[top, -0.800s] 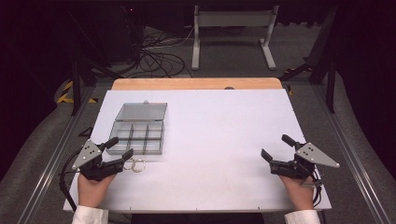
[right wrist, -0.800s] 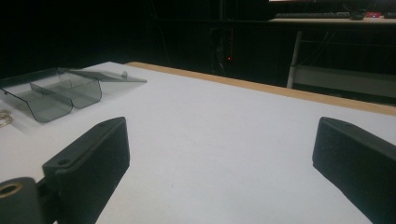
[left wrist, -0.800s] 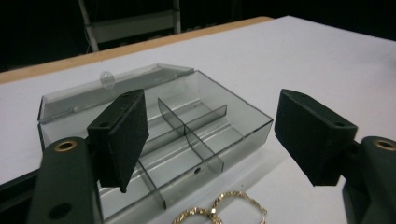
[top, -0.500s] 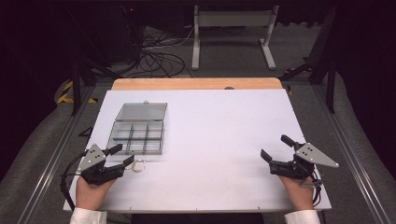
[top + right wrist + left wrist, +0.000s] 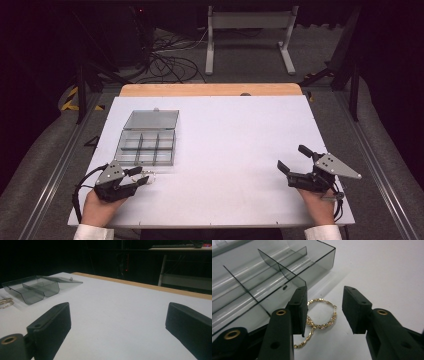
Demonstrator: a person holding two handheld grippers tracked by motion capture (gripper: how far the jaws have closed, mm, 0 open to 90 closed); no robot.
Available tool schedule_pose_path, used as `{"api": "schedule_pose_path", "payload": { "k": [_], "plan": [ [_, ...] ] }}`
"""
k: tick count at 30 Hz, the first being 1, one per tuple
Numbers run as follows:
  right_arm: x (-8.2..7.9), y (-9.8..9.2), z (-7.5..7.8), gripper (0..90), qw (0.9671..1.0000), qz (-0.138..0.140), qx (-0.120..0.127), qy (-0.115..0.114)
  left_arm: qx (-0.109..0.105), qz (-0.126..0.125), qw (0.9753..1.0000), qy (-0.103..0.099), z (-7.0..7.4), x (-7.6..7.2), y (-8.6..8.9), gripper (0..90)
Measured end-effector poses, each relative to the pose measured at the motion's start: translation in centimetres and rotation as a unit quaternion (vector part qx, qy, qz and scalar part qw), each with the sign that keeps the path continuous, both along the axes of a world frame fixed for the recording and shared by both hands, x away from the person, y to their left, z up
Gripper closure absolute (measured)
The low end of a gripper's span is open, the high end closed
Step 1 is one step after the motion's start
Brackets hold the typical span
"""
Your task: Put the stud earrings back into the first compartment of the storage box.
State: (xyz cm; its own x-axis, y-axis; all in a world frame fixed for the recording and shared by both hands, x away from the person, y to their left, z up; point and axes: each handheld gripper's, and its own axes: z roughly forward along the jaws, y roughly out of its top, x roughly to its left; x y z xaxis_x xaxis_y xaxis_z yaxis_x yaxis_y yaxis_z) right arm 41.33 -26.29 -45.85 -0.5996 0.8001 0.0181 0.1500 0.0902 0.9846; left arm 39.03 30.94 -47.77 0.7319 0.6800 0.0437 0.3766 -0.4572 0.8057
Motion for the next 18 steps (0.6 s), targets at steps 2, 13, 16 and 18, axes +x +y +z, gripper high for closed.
{"api": "schedule_pose_path", "payload": {
  "k": [2, 13, 16, 18],
  "plan": [
    [0.0, 0.1, 0.0, 6.8, 1.0000, 0.002, 0.000, 0.002, 0.007, -0.007, 0.9999, 0.009, -0.3, 0.2, -0.2, 58.8],
    [0.0, 0.2, 0.0, 7.0, 1.0000, 0.007, 0.000, 0.003, 0.035, -0.018, 0.9982, 0.045, -1.3, 0.9, -0.9, 66.8],
    [0.0, 0.1, 0.0, 7.0, 1.0000, 0.006, 0.002, 0.003, 0.036, -0.022, 0.9979, 0.050, -1.4, 1.0, -1.1, 70.4],
    [0.0, 0.1, 0.0, 7.0, 1.0000, 0.006, 0.002, 0.003, 0.035, -0.022, 0.9975, 0.057, -1.5, 1.1, -1.2, 72.6]
  ]
}}
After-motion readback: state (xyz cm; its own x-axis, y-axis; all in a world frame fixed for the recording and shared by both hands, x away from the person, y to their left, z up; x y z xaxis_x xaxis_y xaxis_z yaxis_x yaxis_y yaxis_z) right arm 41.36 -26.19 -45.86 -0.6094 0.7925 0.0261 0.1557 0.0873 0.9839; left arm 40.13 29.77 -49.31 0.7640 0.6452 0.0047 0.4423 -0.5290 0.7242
